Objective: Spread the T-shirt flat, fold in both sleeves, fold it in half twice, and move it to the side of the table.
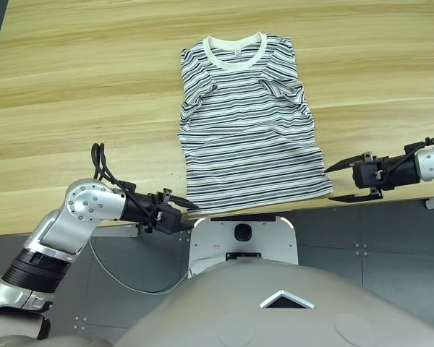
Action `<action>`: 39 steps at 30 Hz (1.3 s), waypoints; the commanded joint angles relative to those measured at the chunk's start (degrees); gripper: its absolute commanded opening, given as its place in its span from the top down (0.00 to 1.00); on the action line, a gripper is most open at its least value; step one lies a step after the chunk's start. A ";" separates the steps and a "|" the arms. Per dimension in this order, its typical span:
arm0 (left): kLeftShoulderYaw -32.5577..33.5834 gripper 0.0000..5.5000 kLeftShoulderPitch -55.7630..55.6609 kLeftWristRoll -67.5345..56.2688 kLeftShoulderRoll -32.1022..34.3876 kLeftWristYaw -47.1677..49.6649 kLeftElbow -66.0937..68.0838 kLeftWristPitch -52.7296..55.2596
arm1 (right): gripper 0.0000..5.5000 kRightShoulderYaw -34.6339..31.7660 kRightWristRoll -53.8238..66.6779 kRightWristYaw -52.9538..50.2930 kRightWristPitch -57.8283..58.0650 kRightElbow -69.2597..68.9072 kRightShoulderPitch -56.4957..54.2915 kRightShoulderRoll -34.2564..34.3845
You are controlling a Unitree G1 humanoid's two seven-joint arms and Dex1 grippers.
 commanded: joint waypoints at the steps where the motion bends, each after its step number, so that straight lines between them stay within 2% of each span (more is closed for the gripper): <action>1: -0.73 0.59 -3.24 5.89 -2.54 5.08 5.12 -4.61 | 0.41 1.31 -1.65 -0.57 -1.01 0.20 -0.85 0.20; 7: -0.37 0.59 -6.00 10.54 -4.05 8.52 7.85 -9.70 | 0.41 2.30 -2.37 -1.30 -2.17 0.58 -0.87 0.66; 17: 0.19 0.59 -5.29 7.20 -3.90 6.47 5.61 -6.59 | 0.41 4.19 -3.85 -1.55 -4.11 2.35 -1.08 1.05; 20: -0.26 0.59 -4.14 5.54 -2.80 4.55 4.24 -4.40 | 0.51 4.62 -4.11 -1.18 -3.97 2.52 -0.80 0.46; 22: -0.59 0.59 -3.91 5.76 -2.41 4.23 4.26 -4.04 | 0.52 4.99 -4.37 -1.11 -3.86 2.40 -0.53 0.31; 35: -1.46 0.59 -3.54 3.99 -2.50 3.64 4.45 -4.15 | 0.96 5.70 -2.71 1.54 -1.86 0.68 1.18 -0.43; 39: -1.65 0.69 -3.90 3.80 -2.77 3.91 4.81 -4.87 | 0.98 5.72 -2.13 1.77 -0.88 0.21 1.39 -0.41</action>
